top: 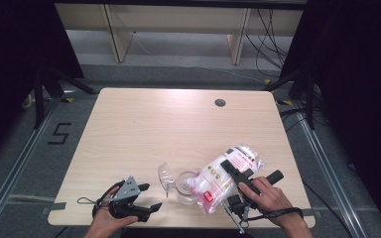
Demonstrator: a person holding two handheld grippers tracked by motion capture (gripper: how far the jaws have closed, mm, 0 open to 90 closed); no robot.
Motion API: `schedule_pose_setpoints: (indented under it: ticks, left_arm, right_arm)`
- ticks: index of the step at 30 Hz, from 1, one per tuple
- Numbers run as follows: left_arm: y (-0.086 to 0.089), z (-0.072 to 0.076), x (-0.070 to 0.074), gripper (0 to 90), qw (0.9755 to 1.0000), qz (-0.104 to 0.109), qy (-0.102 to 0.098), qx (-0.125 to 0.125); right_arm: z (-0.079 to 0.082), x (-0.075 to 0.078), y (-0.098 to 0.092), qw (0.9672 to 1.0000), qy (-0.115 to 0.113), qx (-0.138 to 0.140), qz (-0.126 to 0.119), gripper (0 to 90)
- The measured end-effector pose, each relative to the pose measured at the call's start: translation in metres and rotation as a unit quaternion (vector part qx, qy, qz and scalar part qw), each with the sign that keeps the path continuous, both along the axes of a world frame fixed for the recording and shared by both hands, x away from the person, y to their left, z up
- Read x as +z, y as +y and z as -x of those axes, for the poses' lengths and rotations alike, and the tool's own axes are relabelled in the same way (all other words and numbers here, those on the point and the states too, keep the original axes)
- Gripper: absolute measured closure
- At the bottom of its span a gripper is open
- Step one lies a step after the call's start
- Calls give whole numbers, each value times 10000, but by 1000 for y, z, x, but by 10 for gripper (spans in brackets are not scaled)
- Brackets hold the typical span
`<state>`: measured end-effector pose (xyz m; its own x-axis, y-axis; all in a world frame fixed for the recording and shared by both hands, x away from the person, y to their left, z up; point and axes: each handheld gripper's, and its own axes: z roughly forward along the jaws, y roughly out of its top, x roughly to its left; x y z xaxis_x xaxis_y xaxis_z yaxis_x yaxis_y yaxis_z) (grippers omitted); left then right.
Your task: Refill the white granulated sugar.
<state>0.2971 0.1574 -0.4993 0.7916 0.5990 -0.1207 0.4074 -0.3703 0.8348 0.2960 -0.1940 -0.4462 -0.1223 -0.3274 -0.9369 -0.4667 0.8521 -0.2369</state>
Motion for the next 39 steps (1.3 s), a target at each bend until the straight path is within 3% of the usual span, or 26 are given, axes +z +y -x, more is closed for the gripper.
schedule_pose_setpoints:
  ticks: [9,10,12,15,23,27,29,30,39]
  left_arm:
    - [0,0,0,221,10000,-1,-3,0]
    - [0,0,0,221,10000,2,0,2]
    - [0,0,0,221,10000,-2,-1,3]
    - [0,0,0,221,10000,-4,-2,4]
    - [0,0,0,221,10000,-14,-6,4]
    - [0,0,0,221,10000,-1,0,11]
    - [0,0,0,221,10000,-1,-4,12]
    - [0,0,0,221,10000,-2,-2,11]
    - [0,-1,0,221,10000,-28,-6,5]
  right_arm:
    - [1,2,0,10000,-7,-45,61,519]
    - [0,4,1,9998,-58,37,176,519]
    - [-1,3,0,10000,-38,52,73,519]
    - [0,5,1,9998,-67,51,171,520]
    - [0,5,1,9999,-49,-27,117,521]
    - [-2,7,3,9995,-116,75,279,521]
    - [-1,5,1,9998,-58,-22,169,521]
    - [-2,7,3,9996,-97,85,260,521]
    - [-2,5,2,9997,-75,2,218,522]
